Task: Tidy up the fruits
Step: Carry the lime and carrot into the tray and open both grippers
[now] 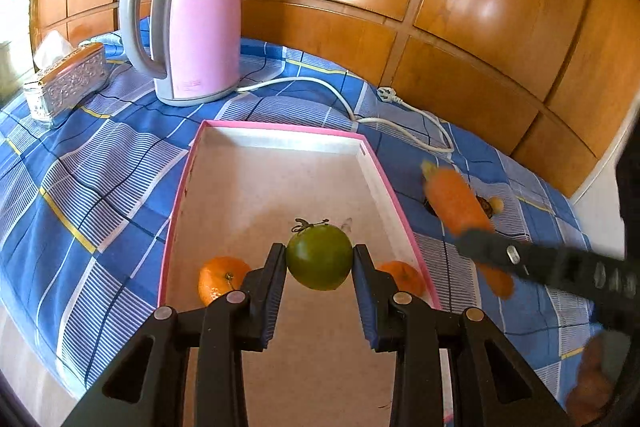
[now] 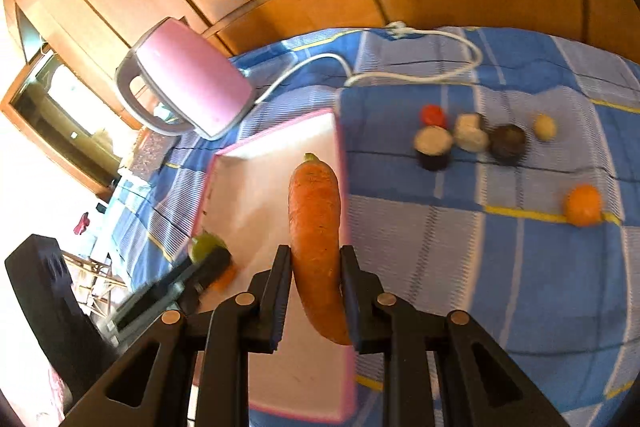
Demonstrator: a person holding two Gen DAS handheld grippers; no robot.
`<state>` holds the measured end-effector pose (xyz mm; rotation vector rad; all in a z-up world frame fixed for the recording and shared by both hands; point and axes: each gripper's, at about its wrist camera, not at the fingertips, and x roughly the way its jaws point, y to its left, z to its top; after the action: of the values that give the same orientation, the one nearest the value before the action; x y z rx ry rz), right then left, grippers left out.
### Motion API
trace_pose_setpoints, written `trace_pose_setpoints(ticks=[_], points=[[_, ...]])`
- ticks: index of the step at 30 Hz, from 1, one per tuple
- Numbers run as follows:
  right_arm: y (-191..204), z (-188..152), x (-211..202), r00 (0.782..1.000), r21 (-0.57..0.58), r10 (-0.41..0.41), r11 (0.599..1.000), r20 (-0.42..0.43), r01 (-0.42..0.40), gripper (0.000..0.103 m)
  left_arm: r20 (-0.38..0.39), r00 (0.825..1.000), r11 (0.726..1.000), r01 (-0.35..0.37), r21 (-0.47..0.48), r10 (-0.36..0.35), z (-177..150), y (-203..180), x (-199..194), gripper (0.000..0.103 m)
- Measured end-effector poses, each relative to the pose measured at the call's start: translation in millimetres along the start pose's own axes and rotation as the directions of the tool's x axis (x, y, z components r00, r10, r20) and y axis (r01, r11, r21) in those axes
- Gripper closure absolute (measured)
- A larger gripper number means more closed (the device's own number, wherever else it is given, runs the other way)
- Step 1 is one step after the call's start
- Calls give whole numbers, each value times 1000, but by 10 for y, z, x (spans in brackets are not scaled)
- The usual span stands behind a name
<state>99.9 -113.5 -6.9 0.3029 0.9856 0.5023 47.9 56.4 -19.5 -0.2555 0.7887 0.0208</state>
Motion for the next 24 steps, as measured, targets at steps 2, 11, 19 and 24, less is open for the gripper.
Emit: trace_pose_setpoints(ticks=[2, 11, 19, 24], points=[[62, 68, 80, 1000, 14, 18, 1000, -2, -18, 79, -5, 1000, 1000, 1, -7, -1, -10, 18, 10, 68], [188, 77, 229, 999, 20, 35, 999, -20, -34, 74, -20, 1000, 1000, -16, -23, 15, -74, 82, 31, 57], [54, -125, 84, 1000, 17, -24, 1000, -6, 24, 74, -16, 1000, 999, -25, -25, 24, -88, 63, -4, 57], [13, -215, -15, 997, -5, -76, 997, 20, 76, 74, -8, 1000, 1000, -21, -3, 21, -105, -1, -47, 57]])
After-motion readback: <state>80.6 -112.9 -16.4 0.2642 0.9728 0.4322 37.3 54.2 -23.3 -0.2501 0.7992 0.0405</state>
